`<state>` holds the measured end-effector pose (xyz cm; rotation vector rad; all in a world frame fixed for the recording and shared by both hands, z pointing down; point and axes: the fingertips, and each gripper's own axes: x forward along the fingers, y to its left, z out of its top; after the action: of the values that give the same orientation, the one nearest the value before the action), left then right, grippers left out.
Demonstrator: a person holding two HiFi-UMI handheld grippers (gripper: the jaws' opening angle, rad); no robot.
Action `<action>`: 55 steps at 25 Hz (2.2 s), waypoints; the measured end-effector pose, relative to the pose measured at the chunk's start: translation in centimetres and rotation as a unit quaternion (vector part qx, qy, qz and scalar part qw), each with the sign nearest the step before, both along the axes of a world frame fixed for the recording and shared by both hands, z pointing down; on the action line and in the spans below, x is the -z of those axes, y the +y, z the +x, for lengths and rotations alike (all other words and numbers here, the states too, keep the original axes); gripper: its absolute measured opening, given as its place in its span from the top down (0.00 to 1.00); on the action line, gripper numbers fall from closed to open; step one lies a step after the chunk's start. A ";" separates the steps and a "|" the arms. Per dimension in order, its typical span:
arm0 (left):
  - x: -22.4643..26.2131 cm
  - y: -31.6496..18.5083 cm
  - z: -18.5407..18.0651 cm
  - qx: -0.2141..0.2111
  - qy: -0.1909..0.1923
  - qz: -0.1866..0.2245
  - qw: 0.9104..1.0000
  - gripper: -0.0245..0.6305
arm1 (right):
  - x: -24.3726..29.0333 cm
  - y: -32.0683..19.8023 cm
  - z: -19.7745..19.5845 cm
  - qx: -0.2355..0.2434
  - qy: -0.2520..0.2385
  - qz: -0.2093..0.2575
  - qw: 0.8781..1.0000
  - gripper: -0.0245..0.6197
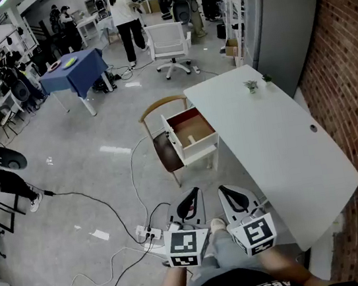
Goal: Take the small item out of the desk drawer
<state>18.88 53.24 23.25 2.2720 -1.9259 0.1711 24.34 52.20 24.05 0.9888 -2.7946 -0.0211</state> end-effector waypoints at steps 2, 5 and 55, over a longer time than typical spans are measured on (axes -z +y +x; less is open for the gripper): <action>-0.1 -1.2 -0.5 0.000 -0.001 0.000 1.000 0.97 | 0.0 -1.2 -0.4 0.001 -0.003 0.000 1.000 0.97; -0.4 -3.0 -1.2 0.001 -0.003 -0.002 1.000 0.97 | -0.2 -2.9 -1.0 0.007 -0.007 -0.002 1.000 0.97; -6.9 -33.7 -14.7 0.042 -0.004 -0.071 0.997 0.97 | -7.2 -35.9 -12.8 0.045 0.032 -0.079 0.995 0.80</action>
<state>4.15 19.54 30.11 2.1008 -1.9422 0.2966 11.59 16.30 31.25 0.8100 -2.7313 0.1507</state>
